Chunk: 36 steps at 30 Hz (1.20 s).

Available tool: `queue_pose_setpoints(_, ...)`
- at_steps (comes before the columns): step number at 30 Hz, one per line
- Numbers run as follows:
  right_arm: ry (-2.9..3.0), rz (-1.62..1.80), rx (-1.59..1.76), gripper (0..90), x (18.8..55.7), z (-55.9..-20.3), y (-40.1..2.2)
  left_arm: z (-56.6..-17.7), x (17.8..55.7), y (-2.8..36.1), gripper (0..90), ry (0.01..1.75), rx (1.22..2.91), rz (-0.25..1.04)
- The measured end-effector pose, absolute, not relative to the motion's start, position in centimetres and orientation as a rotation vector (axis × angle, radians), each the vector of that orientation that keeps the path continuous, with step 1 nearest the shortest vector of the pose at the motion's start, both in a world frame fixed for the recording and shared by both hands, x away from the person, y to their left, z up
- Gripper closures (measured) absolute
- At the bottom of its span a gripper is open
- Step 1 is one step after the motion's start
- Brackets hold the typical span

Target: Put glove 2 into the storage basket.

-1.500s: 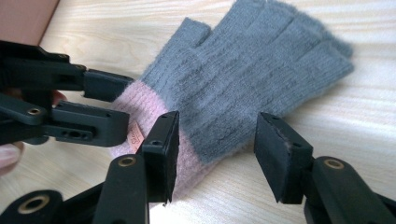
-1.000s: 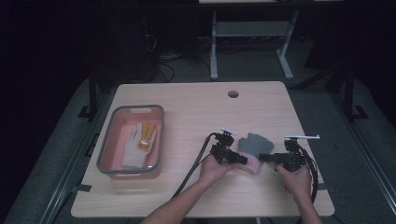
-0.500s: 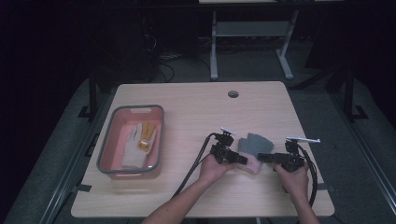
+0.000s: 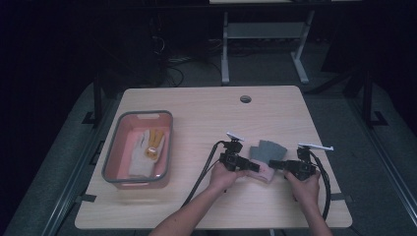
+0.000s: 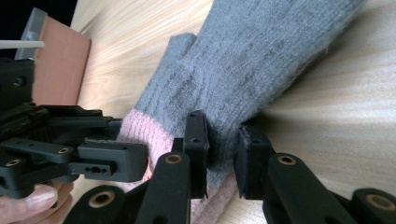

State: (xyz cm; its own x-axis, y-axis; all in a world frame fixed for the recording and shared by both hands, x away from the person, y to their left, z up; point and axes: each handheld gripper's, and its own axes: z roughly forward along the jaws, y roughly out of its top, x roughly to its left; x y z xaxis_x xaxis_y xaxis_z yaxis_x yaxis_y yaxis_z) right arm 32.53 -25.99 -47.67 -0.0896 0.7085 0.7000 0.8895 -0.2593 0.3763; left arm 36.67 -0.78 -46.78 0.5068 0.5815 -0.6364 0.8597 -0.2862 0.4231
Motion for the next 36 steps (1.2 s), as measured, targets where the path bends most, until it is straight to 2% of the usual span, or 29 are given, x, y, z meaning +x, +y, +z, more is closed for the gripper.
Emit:
queue_pose_setpoints(20,-1.797,-1.296,-1.903,78.1,32.7,-45.6,-25.3,-45.4,36.3,0.7,61.6,1.146,1.945,-0.463)
queue_pose_setpoints(36,-1.857,-1.324,-1.804,78.1,33.4,-43.5,-22.8,-43.0,35.6,3.8,61.6,1.12,1.931,-0.403)
